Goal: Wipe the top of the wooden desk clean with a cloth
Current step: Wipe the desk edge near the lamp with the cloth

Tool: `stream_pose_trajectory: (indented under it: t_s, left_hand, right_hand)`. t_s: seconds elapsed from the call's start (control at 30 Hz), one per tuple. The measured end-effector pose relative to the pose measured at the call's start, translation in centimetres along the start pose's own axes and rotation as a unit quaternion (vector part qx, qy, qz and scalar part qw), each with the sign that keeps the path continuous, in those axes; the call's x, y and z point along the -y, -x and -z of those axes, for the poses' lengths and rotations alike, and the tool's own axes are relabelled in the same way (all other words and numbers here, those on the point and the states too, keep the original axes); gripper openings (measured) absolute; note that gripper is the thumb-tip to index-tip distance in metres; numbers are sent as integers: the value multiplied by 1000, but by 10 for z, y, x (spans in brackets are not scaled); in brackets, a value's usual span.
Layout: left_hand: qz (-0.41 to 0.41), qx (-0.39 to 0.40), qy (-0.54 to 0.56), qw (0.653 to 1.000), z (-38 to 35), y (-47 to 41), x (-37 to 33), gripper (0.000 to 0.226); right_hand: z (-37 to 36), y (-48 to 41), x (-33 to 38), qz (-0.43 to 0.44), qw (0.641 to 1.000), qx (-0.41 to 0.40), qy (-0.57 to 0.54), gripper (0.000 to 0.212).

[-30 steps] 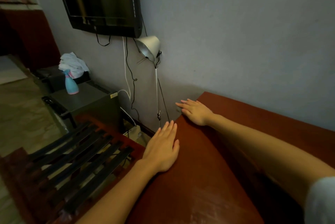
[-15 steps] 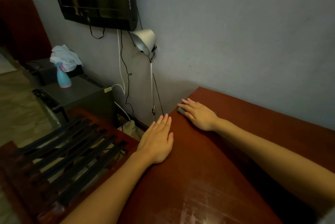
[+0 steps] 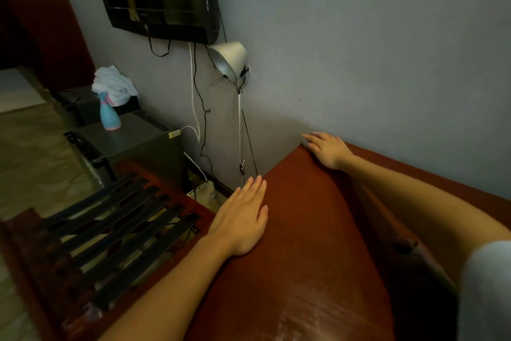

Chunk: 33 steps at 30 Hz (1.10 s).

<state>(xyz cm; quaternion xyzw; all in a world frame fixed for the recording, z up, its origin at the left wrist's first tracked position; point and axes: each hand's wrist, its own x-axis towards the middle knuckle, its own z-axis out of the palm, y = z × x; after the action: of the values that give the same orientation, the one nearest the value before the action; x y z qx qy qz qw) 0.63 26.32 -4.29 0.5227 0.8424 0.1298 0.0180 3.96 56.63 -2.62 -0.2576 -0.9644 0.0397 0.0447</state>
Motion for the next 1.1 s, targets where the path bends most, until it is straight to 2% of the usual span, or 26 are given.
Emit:
stream_pose_trajectory:
  t_s: [0.07,0.17,0.37,0.47,0.57,0.67,0.87,1.0,1.1]
  left_hand:
    - [3,1,-3,1000,-1,0,0,57]
    - [5,1,-6,1000,-1,0,-1,57]
    - [6,1,-10,1000,-1,0,-2,57]
    - [7,-5,-15,1000,0,1,-4,57]
    - [6,-4,-14,1000,2,3,-7,56]
    - [5,-3,-7,1000,4,4,-7,56]
    - [4,-4,-3,1000,3,3,-3,57]
    - [5,-2,-6,1000,2,1,-2,57]
    - [9,1,-5,1000,1,1,-3,57]
  right_hand:
    - [-1,5,-10,-30,1000,3,0,48]
    - [1,26,-11,-22,1000,16,-4,49]
    - [4,77,14,86,996,38,1,48]
    - [0,76,42,151,988,36,-10,47]
    - [-2,54,57,177,983,42,-24,47]
    - [-4,19,51,148,987,53,-32,47]
    - [0,-29,-2,10,999,25,-34,48]
    - [2,-18,-46,-77,996,14,-32,50]
    - [7,13,-64,-92,995,12,-30,50]
